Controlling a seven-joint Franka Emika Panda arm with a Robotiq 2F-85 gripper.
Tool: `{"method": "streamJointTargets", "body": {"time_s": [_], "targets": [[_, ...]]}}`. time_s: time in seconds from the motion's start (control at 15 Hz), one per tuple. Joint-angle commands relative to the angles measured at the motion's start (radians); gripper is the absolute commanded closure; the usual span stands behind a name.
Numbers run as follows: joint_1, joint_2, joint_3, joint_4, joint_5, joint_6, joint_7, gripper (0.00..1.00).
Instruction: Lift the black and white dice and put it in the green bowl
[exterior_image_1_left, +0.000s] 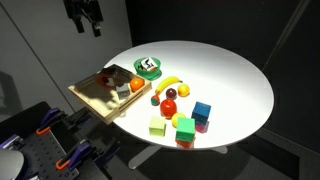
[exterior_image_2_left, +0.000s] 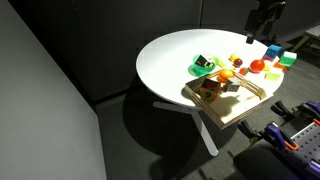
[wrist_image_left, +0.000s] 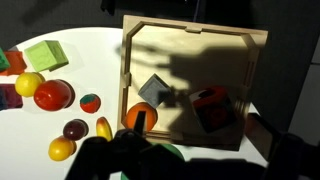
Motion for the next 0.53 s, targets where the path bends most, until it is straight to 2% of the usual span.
{"method": "streamJointTargets", "body": {"time_s": [0.0,0.33,0.47], "targets": [[0.009,-0.122,0.007,-0.065,0.022,-0.010,0.017,0.00],[0.006,-0.212,0.016,-0.108,0.031,0.011,0.044,0.00],[0.002,-0.175,0.012,-0.082,0.015,-0.001,0.020,0.00]]}}
